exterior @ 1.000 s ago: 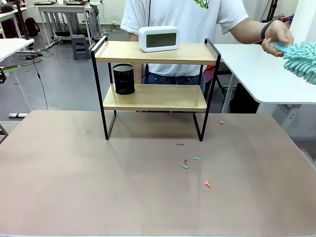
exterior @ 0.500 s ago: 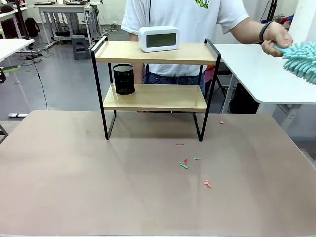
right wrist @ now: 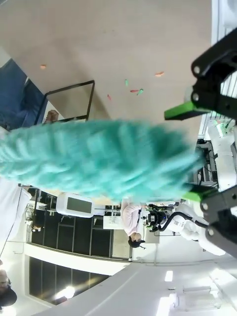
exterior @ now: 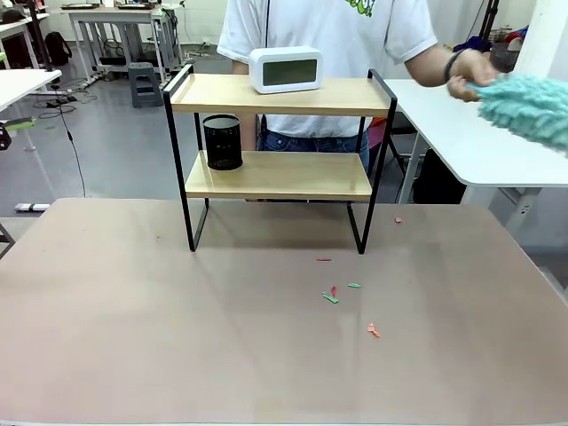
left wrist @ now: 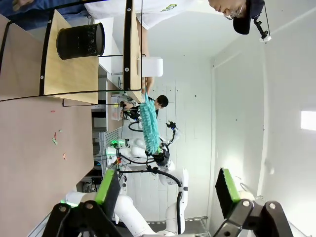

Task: Clean the shelf.
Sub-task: Hand the Duster back to the human.

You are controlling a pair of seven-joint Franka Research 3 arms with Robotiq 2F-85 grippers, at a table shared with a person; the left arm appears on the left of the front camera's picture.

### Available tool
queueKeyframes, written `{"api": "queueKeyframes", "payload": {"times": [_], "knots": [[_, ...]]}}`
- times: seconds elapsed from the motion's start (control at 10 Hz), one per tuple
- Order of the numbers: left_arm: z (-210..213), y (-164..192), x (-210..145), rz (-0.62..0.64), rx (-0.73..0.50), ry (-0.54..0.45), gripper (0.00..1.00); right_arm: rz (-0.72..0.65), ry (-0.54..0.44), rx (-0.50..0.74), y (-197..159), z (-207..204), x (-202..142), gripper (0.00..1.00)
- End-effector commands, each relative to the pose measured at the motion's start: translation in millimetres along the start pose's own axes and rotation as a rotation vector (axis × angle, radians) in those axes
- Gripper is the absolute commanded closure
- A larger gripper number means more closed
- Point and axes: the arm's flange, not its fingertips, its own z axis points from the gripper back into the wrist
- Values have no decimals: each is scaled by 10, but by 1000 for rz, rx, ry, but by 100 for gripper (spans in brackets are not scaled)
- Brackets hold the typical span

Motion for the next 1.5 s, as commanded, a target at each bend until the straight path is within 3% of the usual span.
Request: {"api": "queueKeyframes", "payload": {"times": [0.0,0.2,0.5,0.7,0.8,0.9,1.4], "knots": [[-5,-20,-5,-9,-1,0,0,15,35,7,36,-94,-31,0],[-144,77,-51,-44,60,-3,0,11,88,44,5,-405,-73,0],[-920,687,-348,-54,213,147,0,-68,265,146,-206,-1345,-461,0],[-1212,990,-487,-78,292,133,0,-122,304,147,-397,-1808,-673,0],[-1196,1001,-462,-3,264,169,0,-157,372,118,-447,-1885,-719,0],[-1193,977,-456,-41,264,168,0,-115,322,139,44,-1543,-6,0],[-1193,977,-456,-41,264,168,0,-115,322,139,44,-1543,-6,0]]}}
